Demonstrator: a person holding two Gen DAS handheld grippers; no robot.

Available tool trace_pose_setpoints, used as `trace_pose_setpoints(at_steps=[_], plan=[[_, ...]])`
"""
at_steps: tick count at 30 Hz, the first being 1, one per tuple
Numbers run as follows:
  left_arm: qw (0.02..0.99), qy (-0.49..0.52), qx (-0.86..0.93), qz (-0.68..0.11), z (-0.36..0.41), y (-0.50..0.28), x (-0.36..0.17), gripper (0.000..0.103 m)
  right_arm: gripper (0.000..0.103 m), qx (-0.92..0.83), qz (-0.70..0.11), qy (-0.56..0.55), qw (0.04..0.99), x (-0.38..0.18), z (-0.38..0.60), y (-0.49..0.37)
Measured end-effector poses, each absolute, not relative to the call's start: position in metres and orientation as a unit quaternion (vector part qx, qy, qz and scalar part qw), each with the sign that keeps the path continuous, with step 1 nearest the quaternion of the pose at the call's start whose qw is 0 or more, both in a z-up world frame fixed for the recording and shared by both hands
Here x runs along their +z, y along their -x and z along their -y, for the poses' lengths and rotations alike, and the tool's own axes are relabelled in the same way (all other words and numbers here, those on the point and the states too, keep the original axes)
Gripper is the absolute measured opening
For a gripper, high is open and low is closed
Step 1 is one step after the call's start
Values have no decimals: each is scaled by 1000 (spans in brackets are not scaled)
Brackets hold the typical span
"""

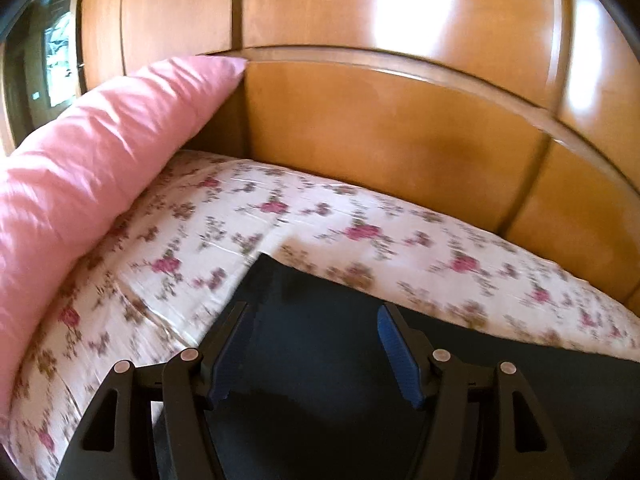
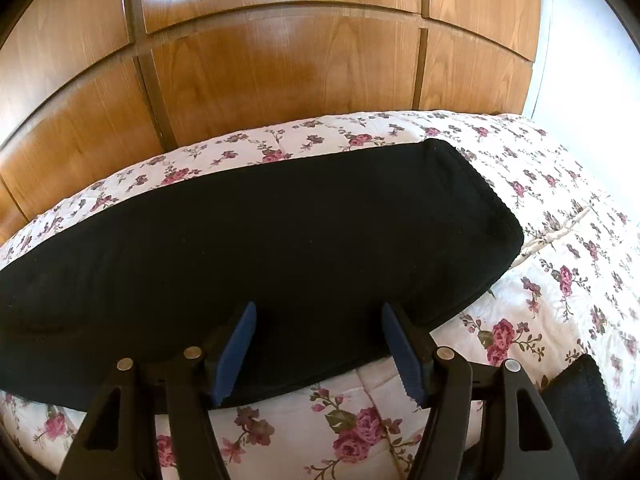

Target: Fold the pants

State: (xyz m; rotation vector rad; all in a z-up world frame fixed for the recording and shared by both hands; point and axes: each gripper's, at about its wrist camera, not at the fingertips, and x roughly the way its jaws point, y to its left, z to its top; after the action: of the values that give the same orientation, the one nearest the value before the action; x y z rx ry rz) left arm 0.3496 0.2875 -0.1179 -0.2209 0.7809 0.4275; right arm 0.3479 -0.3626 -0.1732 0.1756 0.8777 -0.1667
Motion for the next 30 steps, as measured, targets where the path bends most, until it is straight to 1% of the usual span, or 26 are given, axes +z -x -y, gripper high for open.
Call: trace_pose_setpoints(at_steps=[4, 7, 9, 11, 14, 16, 17, 18, 19, 20, 21, 24, 26, 28, 30], plan=[[884, 101, 234, -392, -307, -365, -128, 66, 66, -78, -422, -86, 899, -173, 364, -348], [868, 136, 234, -417, -327, -372, -143, 66, 66, -79, -422, -84, 899, -173, 363, -349], [870, 153, 226, -411, -332, -373, -148, 72, 66, -78, -421, -85, 900, -173, 364, -349], [870, 172, 212, -411, -341, -374, -152, 75, 67, -77, -421, -86, 900, -173, 364, -349], [872, 191, 204, -403, -348, -372, -153, 75, 67, -77, -420, -86, 900, -173, 365, -349], [873, 183, 205, -403, -345, -374, -154, 75, 67, -77, -419, -86, 901, -174, 364, -349], [876, 175, 201, -402, -341, -374, -153, 66, 67, -78, -419, -86, 901, -174, 364, -350], [879, 171, 194, -400, -339, -373, -153, 48, 67, -78, -418, -86, 901, -174, 364, -350], [882, 167, 193, -397, -336, -373, -151, 36, 67, -78, -418, -86, 901, -174, 364, -350], [884, 164, 187, -396, -332, -373, -149, 18, 67, -77, -418, -86, 901, -174, 364, -350], [887, 153, 185, -395, -325, -373, -147, 13, 67, -77, -418, -86, 901, -174, 364, -350], [894, 132, 194, -382, -306, -366, -136, 11, 67, -76, -417, -88, 901, -174, 365, -350], [897, 155, 199, -362, -299, -355, -130, 11, 67, -76, -417, -89, 901, -174, 365, -350], [898, 173, 212, -346, -293, -344, -134, 11, 67, -77, -417, -90, 901, -174, 365, -350], [895, 166, 219, -351, -289, -343, -144, 11, 67, -78, -418, -90, 901, -174, 364, -350]])
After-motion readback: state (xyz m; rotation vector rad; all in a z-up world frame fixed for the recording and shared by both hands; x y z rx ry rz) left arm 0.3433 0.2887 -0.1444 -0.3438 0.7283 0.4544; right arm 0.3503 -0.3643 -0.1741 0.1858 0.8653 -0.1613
